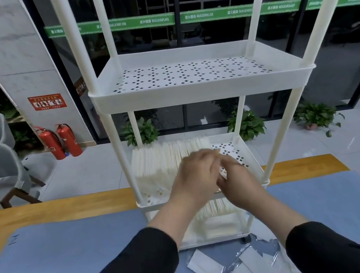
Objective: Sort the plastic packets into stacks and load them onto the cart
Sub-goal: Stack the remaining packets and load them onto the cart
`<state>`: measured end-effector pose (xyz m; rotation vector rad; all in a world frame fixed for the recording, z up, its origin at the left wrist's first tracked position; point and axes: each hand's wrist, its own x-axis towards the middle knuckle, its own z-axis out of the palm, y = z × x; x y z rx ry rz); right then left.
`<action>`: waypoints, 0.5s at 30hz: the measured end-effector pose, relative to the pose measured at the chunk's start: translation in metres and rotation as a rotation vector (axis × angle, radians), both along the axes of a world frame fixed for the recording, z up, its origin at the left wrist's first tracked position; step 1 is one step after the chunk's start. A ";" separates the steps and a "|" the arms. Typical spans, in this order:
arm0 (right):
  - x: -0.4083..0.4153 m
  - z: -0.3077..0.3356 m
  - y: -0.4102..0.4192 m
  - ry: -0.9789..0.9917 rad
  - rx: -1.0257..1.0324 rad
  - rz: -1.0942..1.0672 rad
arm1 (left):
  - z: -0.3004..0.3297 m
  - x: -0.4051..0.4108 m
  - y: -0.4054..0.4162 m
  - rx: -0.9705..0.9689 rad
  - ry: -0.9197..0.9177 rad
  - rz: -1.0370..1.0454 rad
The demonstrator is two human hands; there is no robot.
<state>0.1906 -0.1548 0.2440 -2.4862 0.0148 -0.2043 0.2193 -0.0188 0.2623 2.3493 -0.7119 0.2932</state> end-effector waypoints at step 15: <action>-0.034 -0.012 -0.031 -0.175 0.050 -0.009 | -0.003 0.060 -0.008 0.639 0.047 0.018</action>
